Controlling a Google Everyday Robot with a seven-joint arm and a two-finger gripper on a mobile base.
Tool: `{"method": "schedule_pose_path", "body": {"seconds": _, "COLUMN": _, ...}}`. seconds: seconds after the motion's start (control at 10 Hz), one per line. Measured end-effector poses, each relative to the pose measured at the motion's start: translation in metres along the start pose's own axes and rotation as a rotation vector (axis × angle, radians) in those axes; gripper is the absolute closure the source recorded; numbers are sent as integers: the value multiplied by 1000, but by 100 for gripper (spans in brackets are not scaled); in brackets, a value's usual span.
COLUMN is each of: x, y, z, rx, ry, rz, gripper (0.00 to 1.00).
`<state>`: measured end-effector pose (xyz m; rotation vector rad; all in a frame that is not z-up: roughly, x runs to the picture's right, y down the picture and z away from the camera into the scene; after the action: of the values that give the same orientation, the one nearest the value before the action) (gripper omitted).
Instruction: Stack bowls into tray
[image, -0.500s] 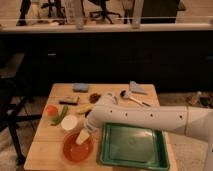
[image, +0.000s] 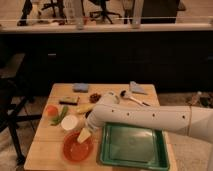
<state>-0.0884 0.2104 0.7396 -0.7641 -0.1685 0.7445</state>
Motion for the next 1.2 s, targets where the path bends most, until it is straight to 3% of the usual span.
{"method": "schedule_pose_path", "body": {"seconds": 0.3, "x": 5, "y": -4, "z": 5, "rx": -25, "ry": 10, "rz": 70, "gripper": 20}}
{"method": "schedule_pose_path", "body": {"seconds": 0.6, "x": 7, "y": -4, "z": 22, "rx": -78, "ry": 40, "rz": 88, "gripper": 20}}
{"method": "schedule_pose_path", "body": {"seconds": 0.8, "x": 6, "y": 0, "z": 37, "rx": -122, "ry": 75, "rz": 78, "gripper": 20}}
{"method": "schedule_pose_path", "body": {"seconds": 1.0, "x": -3, "y": 10, "z": 55, "rx": -170, "ry": 140, "rz": 35, "gripper": 20}}
{"method": "schedule_pose_path", "body": {"seconds": 1.2, "x": -3, "y": 11, "z": 62, "rx": -193, "ry": 183, "rz": 16, "gripper": 20}}
